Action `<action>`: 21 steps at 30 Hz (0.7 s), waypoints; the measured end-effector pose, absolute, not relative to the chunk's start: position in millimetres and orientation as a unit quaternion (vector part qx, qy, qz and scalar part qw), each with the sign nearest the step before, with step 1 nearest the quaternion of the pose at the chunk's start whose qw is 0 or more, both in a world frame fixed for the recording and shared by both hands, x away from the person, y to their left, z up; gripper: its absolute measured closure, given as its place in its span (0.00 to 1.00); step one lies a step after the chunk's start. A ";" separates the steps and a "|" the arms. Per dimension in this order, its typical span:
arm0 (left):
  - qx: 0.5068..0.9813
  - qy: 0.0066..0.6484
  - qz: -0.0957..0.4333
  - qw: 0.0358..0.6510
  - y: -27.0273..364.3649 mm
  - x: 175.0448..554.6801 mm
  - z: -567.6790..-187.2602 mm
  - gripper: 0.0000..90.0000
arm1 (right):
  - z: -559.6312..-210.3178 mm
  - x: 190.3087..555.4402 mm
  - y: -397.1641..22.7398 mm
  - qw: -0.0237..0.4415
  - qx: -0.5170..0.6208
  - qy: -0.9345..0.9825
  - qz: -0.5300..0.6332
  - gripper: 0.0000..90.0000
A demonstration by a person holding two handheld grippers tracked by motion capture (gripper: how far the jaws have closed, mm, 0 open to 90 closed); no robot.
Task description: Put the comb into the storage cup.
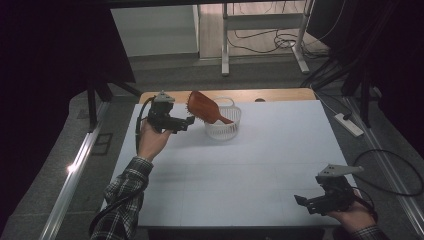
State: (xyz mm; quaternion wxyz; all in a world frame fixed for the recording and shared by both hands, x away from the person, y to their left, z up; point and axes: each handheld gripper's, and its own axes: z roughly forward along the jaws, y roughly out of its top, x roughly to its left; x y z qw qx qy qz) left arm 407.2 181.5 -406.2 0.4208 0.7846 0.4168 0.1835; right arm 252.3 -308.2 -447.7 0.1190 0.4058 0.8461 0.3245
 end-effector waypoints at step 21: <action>0.785 0.405 0.201 0.424 181.5 386.6 -418.2 0.00 | -447.5 251.7 -308.2 0.121 0.406 0.846 0.325 0.00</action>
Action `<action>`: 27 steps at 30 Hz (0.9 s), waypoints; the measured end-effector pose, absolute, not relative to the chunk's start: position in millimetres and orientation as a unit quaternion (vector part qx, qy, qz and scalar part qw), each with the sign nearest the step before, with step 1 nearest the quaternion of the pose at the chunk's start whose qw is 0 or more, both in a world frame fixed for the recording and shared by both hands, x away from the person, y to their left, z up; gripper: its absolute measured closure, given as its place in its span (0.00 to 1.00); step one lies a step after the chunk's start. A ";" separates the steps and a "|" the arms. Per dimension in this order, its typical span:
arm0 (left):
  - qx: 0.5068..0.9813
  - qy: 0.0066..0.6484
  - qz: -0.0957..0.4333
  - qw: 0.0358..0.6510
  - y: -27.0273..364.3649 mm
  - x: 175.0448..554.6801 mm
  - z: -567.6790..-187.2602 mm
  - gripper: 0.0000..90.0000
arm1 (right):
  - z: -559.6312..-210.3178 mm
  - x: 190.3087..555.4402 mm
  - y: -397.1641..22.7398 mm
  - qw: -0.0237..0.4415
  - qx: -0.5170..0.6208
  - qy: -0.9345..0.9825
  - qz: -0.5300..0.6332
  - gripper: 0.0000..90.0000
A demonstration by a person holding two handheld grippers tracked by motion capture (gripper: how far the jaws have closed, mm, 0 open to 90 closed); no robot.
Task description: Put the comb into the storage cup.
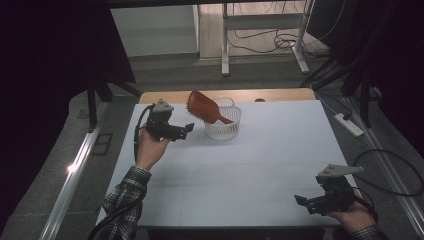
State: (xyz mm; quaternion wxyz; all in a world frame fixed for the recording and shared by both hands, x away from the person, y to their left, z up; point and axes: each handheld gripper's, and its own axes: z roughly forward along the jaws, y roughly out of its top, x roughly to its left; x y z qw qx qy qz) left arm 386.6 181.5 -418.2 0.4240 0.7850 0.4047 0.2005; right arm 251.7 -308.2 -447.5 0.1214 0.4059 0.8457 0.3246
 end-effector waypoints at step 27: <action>0.783 0.407 0.186 0.433 188.6 374.8 -430.3 0.01 | -446.4 249.5 -309.1 0.130 0.406 0.842 0.330 0.00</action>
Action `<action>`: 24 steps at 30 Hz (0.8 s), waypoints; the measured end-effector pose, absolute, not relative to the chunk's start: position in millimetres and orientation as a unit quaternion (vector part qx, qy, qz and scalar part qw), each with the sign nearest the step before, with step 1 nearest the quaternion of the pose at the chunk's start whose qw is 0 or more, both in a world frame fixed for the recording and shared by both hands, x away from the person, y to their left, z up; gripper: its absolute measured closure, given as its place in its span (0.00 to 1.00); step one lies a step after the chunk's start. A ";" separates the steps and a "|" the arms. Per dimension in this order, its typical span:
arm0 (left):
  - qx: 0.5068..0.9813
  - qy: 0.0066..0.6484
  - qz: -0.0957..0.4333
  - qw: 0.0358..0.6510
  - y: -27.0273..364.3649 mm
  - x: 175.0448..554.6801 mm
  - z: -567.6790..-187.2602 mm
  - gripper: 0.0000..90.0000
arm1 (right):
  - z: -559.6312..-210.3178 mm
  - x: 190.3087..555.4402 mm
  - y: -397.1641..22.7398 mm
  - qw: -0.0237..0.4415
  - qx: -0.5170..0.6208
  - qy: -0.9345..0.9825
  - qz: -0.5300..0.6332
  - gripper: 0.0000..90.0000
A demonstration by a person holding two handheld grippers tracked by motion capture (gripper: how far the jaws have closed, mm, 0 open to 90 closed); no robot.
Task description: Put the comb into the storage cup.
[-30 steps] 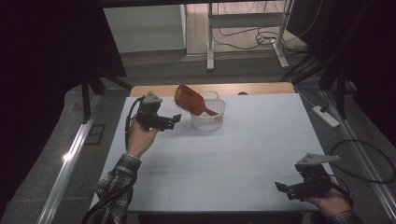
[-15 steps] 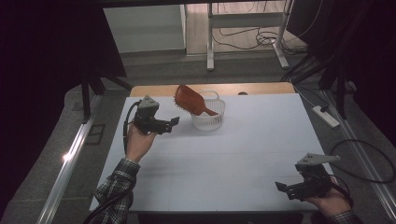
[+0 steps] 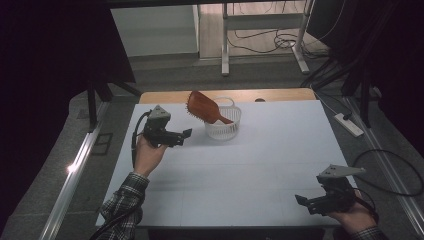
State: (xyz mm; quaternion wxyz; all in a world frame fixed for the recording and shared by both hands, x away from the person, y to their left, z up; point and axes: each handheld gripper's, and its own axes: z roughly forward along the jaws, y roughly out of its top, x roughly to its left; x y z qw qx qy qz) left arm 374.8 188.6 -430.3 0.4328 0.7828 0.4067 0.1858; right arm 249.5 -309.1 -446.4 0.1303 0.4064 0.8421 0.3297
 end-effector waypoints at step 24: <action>0.787 0.411 0.176 0.425 186.7 361.9 -434.3 0.00 | -444.8 246.7 -310.4 0.142 0.405 0.836 0.341 0.00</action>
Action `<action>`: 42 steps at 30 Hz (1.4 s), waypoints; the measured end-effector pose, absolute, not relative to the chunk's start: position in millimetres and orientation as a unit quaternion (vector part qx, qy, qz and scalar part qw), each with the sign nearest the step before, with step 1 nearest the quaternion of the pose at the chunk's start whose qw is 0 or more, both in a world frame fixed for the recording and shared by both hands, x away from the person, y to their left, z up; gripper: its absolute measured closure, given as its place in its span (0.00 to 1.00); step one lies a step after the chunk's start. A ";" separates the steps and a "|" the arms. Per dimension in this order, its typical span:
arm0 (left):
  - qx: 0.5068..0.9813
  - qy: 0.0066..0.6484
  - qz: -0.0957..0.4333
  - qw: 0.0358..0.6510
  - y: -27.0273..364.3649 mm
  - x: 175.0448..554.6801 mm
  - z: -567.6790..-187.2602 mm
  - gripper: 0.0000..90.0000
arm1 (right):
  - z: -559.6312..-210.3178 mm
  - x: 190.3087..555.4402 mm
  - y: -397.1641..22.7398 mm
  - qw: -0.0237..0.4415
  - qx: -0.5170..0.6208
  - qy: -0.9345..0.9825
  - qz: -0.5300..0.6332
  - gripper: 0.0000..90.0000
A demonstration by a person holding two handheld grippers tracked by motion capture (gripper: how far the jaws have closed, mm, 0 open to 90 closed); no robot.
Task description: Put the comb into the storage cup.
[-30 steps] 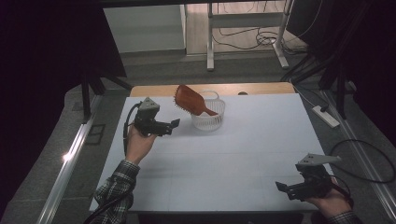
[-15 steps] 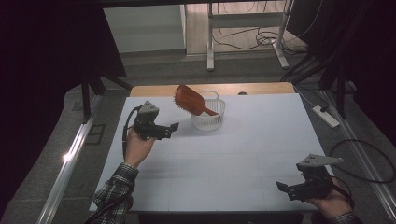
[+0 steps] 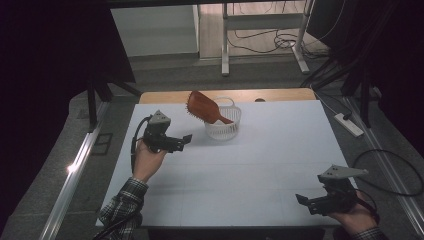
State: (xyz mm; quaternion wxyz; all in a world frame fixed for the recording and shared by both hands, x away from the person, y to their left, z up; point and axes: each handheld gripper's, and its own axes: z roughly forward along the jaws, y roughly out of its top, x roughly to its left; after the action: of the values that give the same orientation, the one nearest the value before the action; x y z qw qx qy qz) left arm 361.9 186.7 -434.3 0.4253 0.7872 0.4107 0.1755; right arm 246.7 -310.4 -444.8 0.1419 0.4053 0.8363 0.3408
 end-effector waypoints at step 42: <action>0.797 0.405 0.168 0.415 191.3 330.7 -437.1 0.00 | -444.7 246.7 -310.4 0.143 0.406 0.836 0.342 0.00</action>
State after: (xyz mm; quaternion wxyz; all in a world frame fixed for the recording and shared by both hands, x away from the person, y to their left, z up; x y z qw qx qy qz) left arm 330.7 191.3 -437.1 0.4149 0.7972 0.4051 0.1680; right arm 246.7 -310.4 -444.7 0.1431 0.4057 0.8356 0.3416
